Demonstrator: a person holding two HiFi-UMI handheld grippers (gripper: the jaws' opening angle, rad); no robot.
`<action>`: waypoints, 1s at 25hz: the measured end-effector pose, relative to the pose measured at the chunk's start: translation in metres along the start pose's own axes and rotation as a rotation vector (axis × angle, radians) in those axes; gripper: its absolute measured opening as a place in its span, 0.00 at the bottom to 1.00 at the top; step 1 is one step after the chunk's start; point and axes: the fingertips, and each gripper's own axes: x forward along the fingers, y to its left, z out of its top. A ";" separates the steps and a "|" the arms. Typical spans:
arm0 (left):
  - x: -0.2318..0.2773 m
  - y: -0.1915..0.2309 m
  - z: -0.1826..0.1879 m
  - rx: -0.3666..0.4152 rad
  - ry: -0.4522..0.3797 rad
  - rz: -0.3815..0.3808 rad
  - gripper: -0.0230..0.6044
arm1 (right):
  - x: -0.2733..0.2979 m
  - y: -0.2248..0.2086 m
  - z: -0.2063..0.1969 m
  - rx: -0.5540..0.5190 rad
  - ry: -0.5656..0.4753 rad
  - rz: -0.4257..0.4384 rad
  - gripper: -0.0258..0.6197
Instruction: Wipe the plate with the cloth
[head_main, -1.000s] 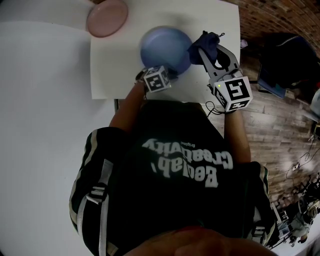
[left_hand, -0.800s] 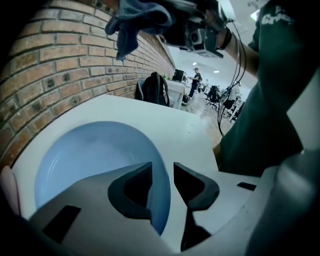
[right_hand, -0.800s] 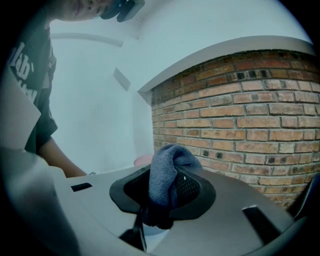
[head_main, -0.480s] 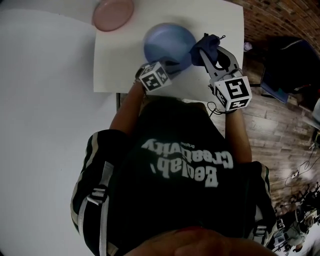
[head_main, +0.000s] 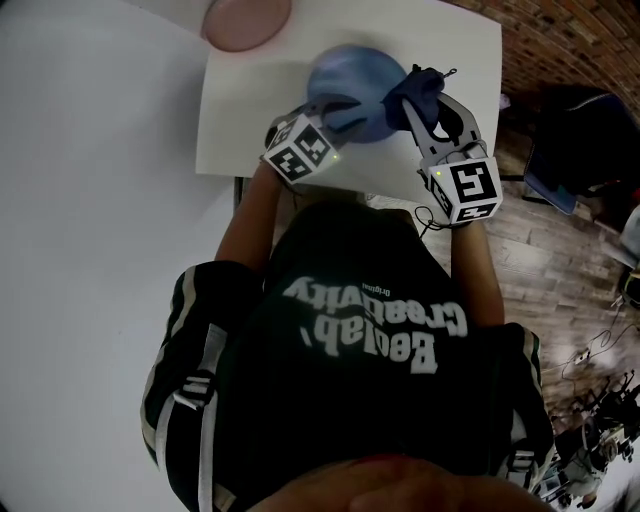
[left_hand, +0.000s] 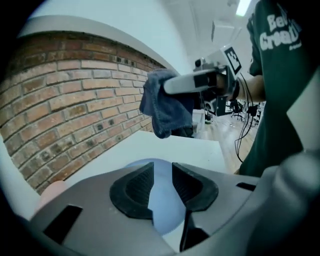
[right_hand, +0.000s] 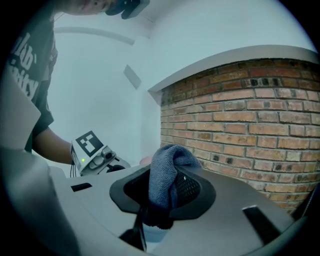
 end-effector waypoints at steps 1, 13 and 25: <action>-0.007 0.005 0.003 0.003 -0.015 0.015 0.21 | 0.002 0.002 0.002 -0.005 0.001 -0.008 0.18; -0.124 0.066 0.054 -0.076 -0.358 0.213 0.21 | 0.015 0.028 0.044 -0.028 -0.039 -0.195 0.18; -0.201 0.075 0.085 0.072 -0.580 0.477 0.05 | 0.008 0.057 0.086 -0.091 -0.200 -0.299 0.18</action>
